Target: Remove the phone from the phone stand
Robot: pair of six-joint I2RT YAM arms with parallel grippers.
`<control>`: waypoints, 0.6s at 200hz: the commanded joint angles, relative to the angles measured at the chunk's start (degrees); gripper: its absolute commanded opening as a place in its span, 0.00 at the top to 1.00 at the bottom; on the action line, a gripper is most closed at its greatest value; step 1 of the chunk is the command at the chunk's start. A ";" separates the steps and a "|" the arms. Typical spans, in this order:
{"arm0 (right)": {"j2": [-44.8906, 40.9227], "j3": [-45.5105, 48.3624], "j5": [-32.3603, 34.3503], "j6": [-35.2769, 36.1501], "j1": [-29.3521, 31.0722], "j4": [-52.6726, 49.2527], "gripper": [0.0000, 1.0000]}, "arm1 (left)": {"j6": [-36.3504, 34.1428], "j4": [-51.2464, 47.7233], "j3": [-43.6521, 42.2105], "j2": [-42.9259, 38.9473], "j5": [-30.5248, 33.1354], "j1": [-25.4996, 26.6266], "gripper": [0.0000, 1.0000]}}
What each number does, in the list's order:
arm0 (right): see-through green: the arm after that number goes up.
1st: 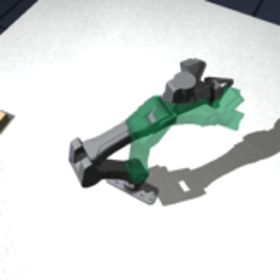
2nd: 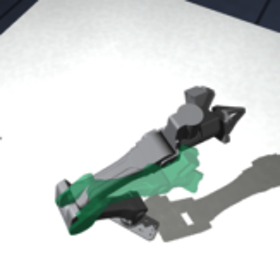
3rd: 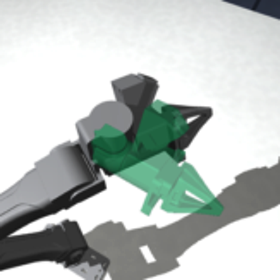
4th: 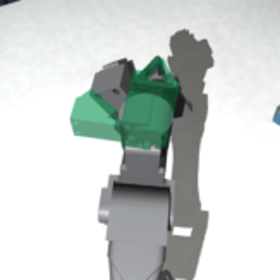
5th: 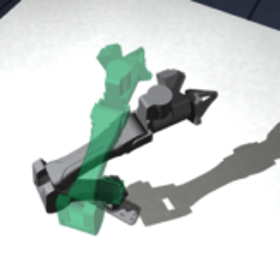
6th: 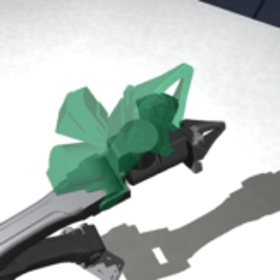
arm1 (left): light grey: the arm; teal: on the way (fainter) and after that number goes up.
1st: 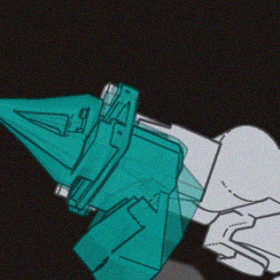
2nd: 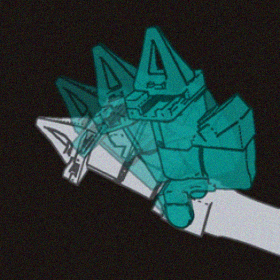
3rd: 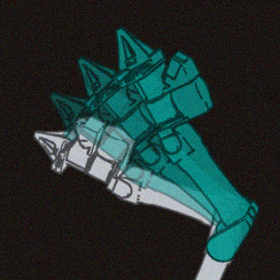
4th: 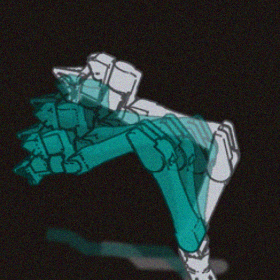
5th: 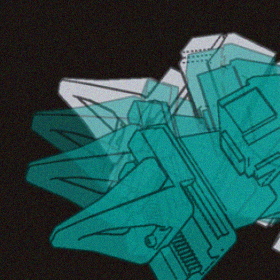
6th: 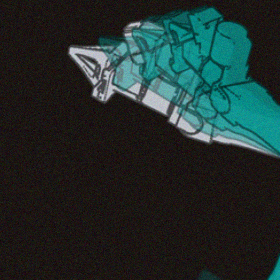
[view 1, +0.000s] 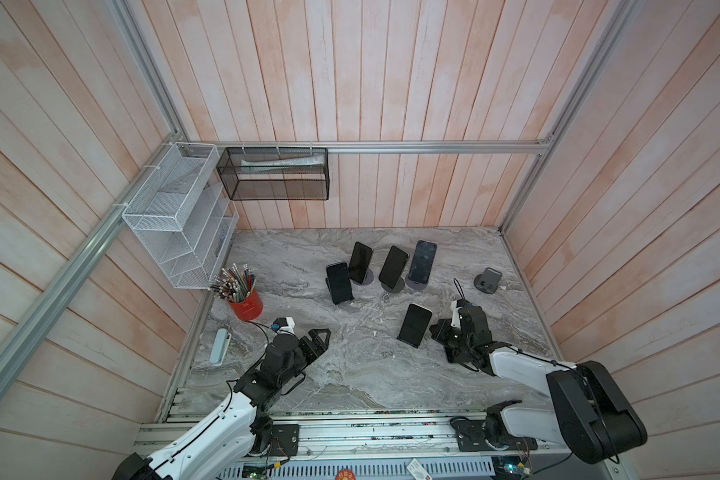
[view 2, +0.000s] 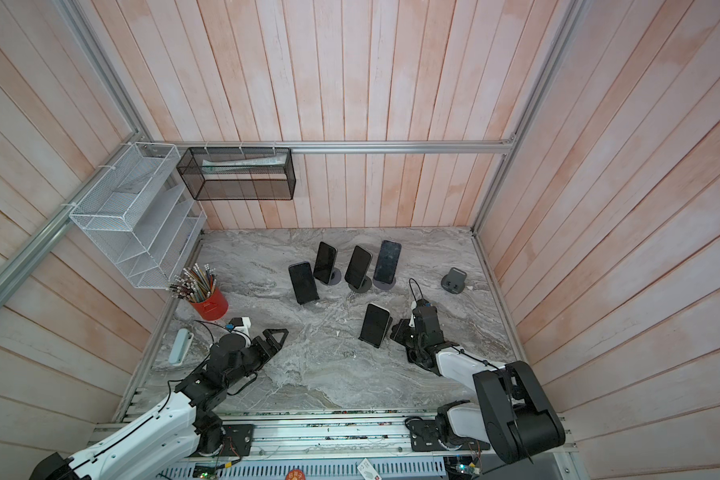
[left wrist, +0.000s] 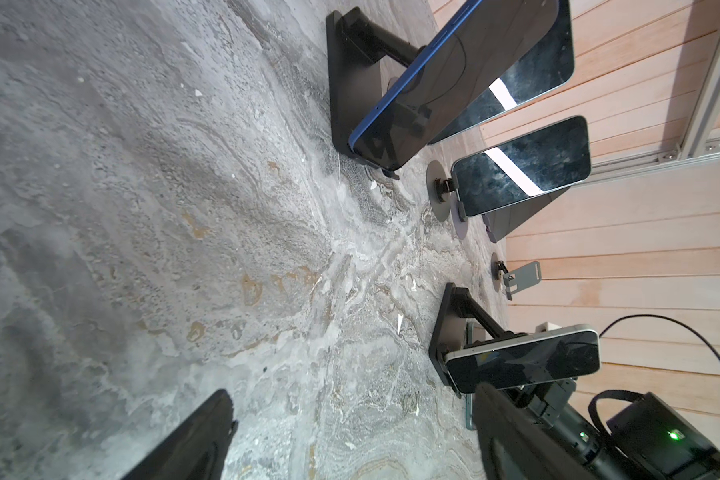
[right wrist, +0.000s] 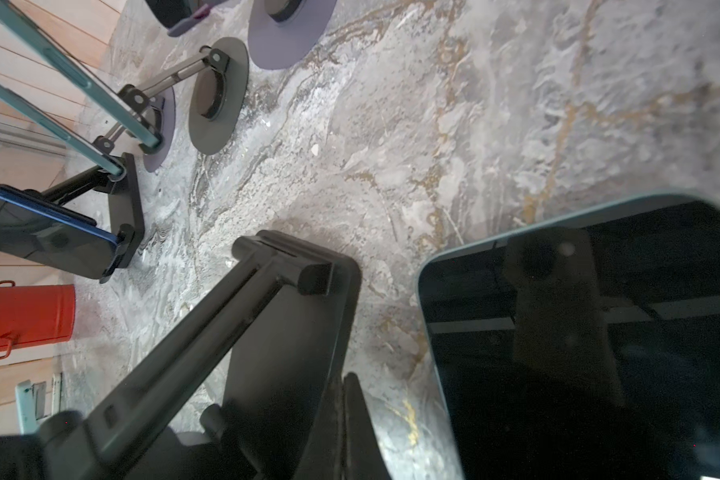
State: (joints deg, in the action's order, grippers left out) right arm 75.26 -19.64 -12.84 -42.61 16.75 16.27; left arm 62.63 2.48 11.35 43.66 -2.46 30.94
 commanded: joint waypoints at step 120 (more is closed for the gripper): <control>11.17 -5.69 -0.87 6.29 -1.63 4.56 1.00 | 0.10 2.80 3.93 1.74 -3.17 0.37 0.08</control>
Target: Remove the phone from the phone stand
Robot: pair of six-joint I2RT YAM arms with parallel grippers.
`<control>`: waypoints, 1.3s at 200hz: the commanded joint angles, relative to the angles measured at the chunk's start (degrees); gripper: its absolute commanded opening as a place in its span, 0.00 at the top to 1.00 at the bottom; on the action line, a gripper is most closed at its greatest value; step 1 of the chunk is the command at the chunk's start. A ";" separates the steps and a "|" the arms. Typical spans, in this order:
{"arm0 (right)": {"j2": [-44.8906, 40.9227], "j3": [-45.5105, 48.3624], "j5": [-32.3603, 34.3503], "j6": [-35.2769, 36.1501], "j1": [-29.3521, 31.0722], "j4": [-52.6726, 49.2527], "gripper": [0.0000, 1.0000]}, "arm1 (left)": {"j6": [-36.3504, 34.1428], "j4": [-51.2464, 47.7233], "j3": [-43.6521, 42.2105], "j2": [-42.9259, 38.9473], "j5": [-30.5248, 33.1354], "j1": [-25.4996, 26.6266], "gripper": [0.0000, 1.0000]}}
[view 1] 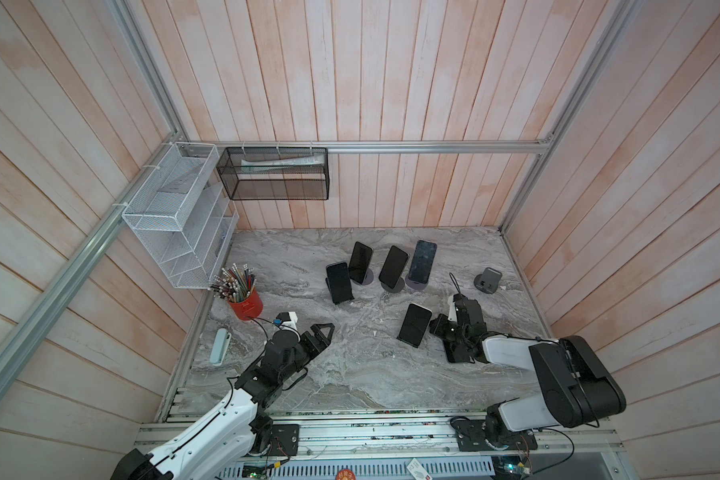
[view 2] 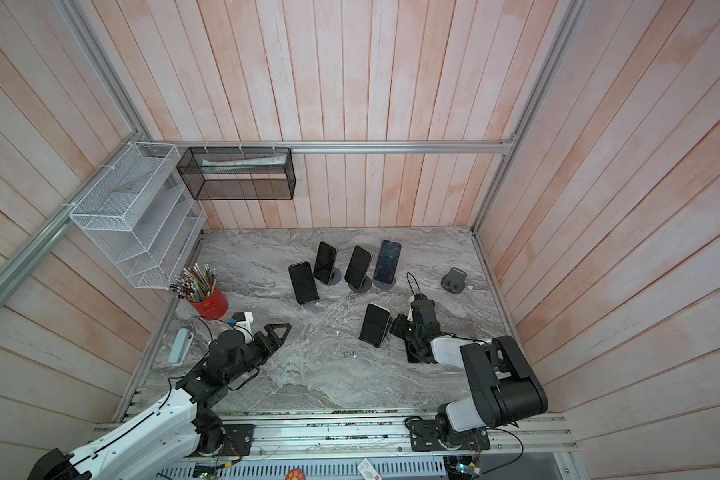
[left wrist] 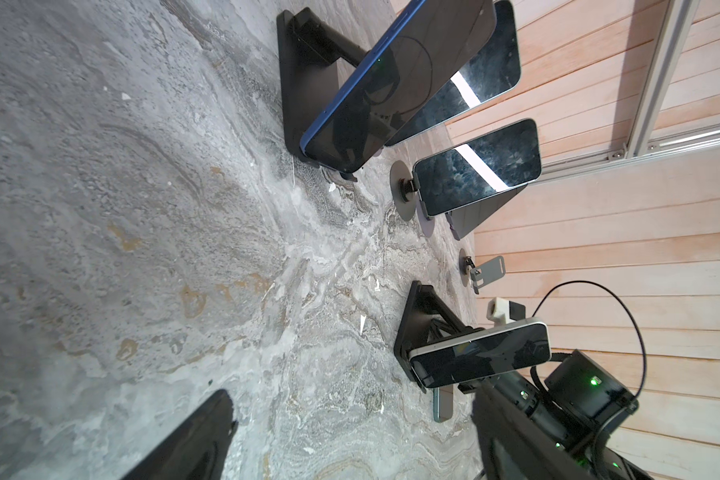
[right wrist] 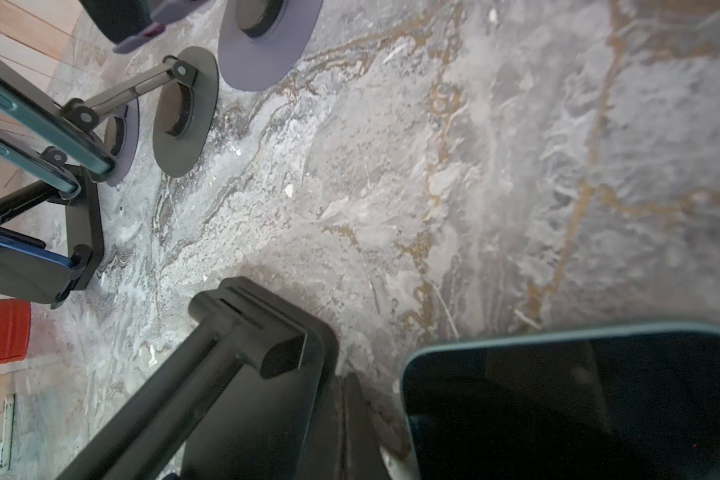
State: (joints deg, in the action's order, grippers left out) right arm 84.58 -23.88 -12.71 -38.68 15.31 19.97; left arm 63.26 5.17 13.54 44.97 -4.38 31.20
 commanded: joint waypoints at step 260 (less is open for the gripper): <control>12.13 -6.19 -15.41 5.54 -0.08 7.30 1.00 | -3.56 0.43 2.26 -3.87 -4.76 0.15 0.08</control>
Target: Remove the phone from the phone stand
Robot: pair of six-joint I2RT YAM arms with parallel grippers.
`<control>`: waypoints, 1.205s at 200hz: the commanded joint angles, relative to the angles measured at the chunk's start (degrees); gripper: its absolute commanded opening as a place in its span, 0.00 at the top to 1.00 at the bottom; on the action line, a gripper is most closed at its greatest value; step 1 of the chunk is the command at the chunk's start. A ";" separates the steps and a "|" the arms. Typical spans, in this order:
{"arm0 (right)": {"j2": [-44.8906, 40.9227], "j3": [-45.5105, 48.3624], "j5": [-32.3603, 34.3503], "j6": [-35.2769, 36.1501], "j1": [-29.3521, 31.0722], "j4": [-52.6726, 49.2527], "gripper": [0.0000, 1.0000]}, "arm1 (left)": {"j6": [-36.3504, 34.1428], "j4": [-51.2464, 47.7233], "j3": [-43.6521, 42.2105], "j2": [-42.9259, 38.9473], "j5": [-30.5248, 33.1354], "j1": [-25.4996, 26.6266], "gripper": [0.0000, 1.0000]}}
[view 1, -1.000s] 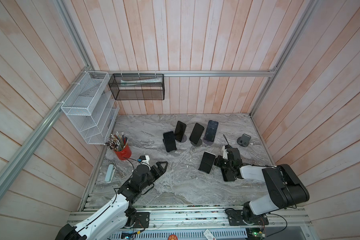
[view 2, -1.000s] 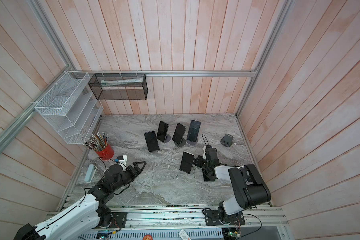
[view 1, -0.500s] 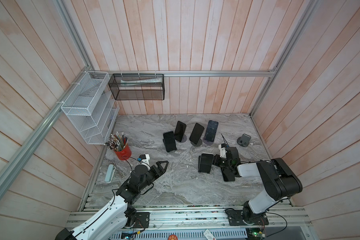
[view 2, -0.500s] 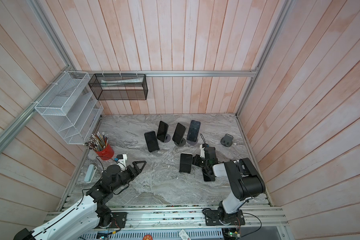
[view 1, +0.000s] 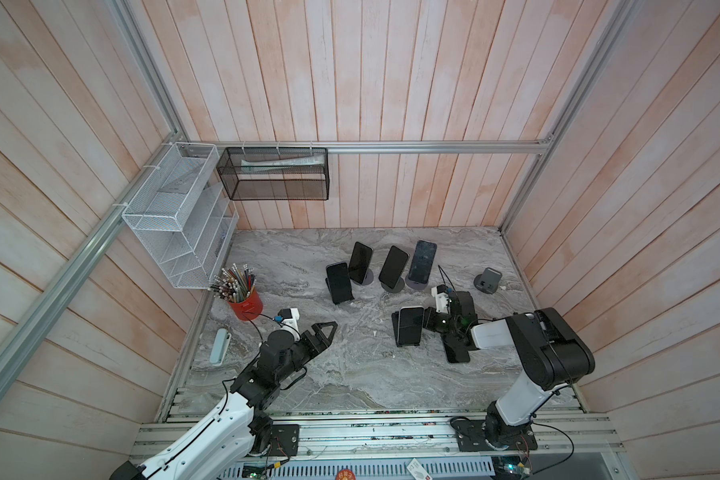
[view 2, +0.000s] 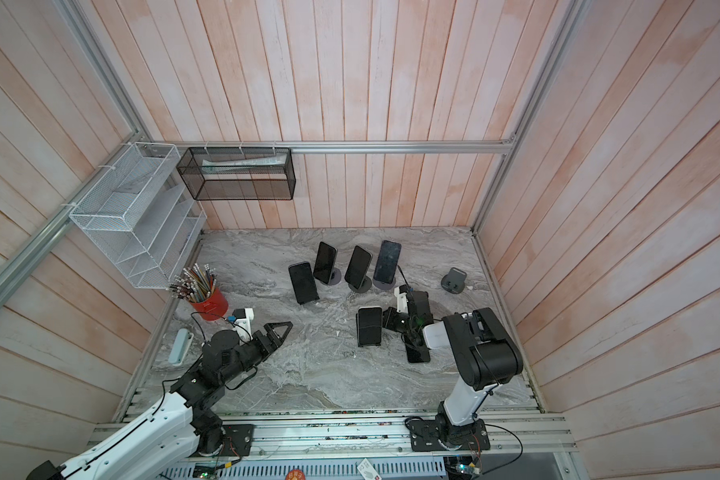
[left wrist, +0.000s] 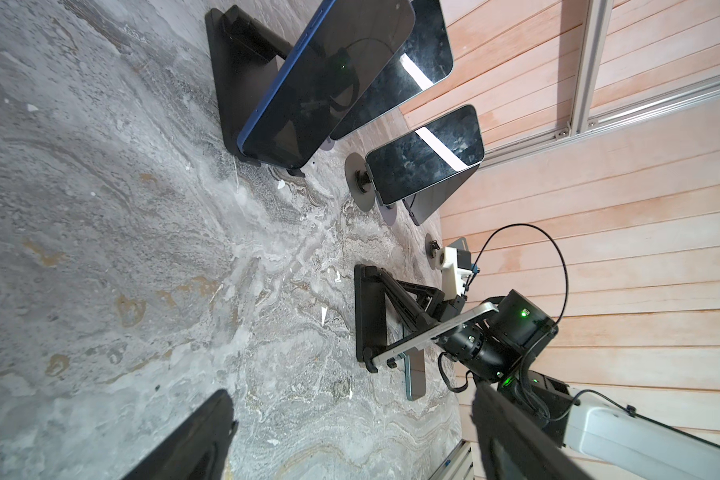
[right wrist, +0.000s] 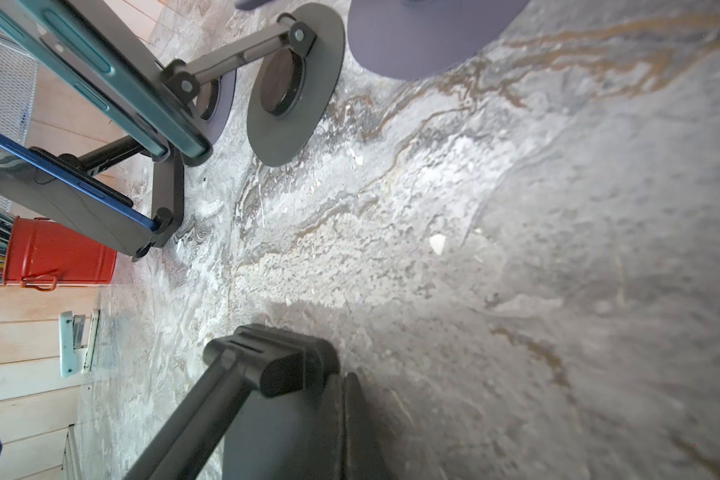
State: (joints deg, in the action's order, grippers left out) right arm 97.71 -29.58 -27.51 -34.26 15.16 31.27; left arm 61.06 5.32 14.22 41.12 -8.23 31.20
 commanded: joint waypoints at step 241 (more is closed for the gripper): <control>-45.85 -16.48 47.02 -5.28 25.45 -53.34 0.23 | -9.06 -1.49 1.97 -1.59 -4.27 0.04 0.01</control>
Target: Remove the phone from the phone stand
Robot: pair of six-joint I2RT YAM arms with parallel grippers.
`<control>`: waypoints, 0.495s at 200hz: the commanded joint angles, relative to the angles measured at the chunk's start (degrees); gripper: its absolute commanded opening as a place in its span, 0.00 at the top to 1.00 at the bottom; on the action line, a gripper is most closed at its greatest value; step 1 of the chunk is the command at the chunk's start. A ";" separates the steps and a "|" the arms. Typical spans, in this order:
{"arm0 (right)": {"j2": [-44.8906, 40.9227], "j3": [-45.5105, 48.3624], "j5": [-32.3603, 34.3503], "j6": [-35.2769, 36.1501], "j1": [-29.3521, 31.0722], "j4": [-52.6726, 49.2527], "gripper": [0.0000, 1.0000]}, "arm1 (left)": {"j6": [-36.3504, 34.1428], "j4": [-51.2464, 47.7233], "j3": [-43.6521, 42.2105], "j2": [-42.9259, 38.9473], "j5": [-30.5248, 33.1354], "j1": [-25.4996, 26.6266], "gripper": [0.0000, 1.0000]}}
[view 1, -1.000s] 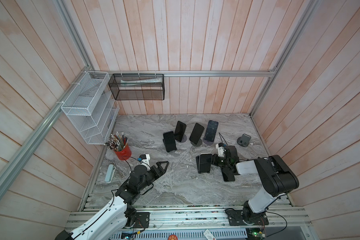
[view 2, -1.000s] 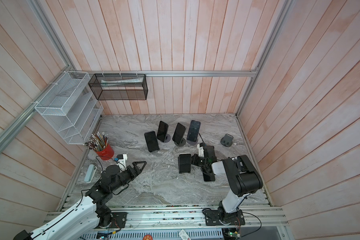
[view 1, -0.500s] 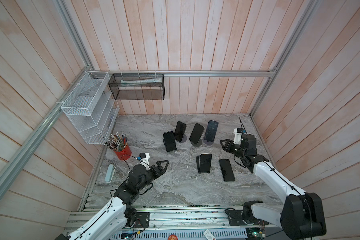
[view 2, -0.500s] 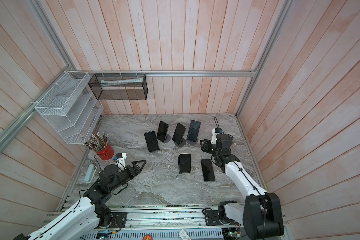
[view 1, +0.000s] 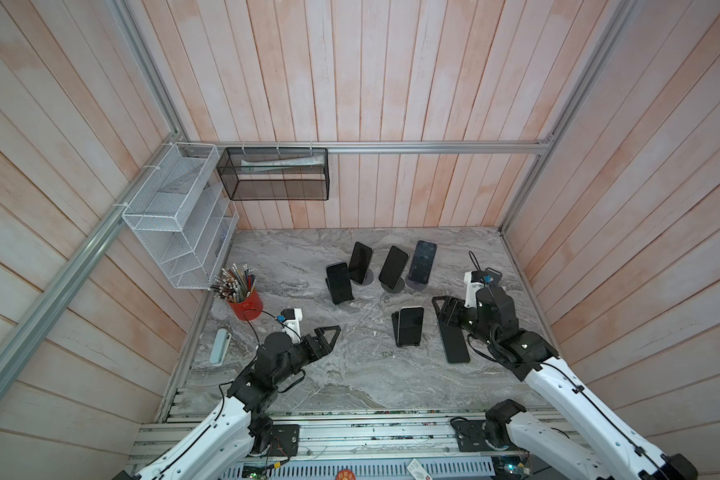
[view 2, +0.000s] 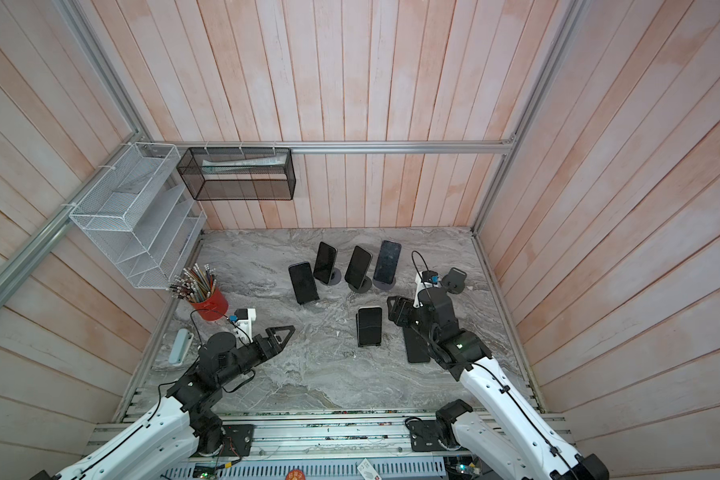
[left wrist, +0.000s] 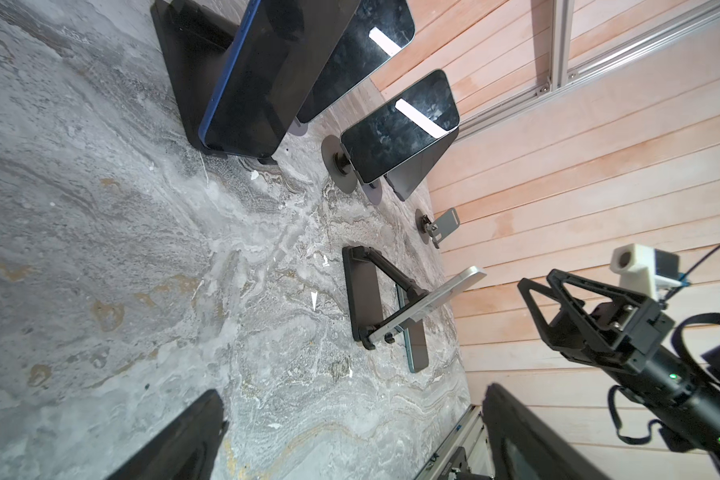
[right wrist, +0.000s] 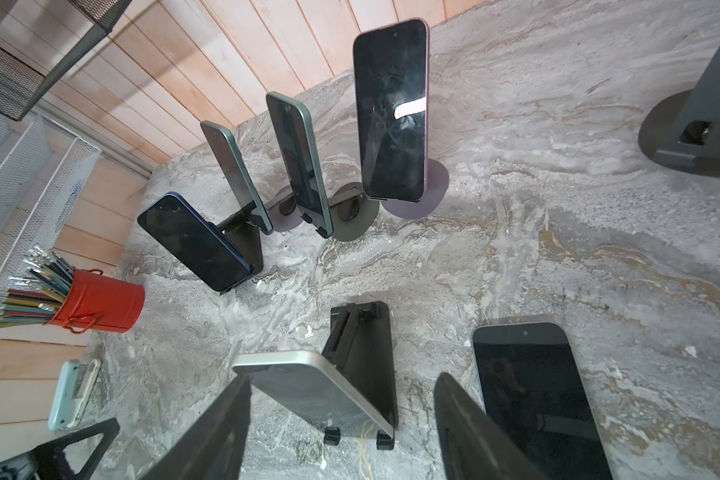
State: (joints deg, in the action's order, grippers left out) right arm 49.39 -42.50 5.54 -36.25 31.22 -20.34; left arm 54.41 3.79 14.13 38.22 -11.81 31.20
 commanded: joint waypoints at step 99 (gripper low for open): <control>18.53 -13.82 21.30 -1.10 16.52 -5.12 0.02 | 0.72 -2.26 -0.53 -1.65 -0.05 0.13 0.02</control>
State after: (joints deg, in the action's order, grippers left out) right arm 65.73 -55.75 21.39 -36.07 46.54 -21.52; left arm 55.31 3.22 14.17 37.91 -11.97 31.20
